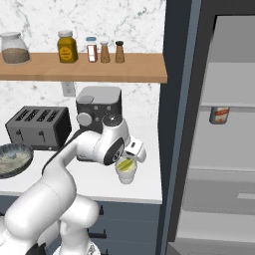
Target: Grab a lemon wedge from the fridge and one ice cube from the ice bowl, and put them in the glass of lemonade.
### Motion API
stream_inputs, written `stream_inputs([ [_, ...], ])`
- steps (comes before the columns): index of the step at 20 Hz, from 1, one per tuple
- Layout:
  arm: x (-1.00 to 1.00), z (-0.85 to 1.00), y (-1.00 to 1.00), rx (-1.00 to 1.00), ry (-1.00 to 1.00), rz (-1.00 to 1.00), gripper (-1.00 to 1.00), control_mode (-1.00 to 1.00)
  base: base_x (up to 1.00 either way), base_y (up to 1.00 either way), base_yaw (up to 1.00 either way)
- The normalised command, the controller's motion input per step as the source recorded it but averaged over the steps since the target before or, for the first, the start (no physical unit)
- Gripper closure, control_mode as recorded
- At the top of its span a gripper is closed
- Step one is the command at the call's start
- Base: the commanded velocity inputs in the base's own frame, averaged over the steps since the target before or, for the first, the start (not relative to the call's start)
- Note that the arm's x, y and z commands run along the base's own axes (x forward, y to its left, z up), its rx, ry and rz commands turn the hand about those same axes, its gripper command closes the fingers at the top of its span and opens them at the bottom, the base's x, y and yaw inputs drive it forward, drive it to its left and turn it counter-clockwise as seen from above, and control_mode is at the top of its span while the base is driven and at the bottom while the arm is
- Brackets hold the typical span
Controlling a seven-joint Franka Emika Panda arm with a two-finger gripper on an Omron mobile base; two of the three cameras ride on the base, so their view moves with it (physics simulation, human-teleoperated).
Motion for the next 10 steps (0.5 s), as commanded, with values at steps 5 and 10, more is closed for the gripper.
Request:
stream_inputs([
  [5, 0.00, 0.00, 0.00, 0.00, 0.00, 0.00, -1.00, -1.00, 0.00, 0.00, 0.00],
  [10, 0.00, 0.00, -0.02, 0.00, 0.00, 0.00, -1.00, -1.00, 0.00, 0.00, 0.00],
])
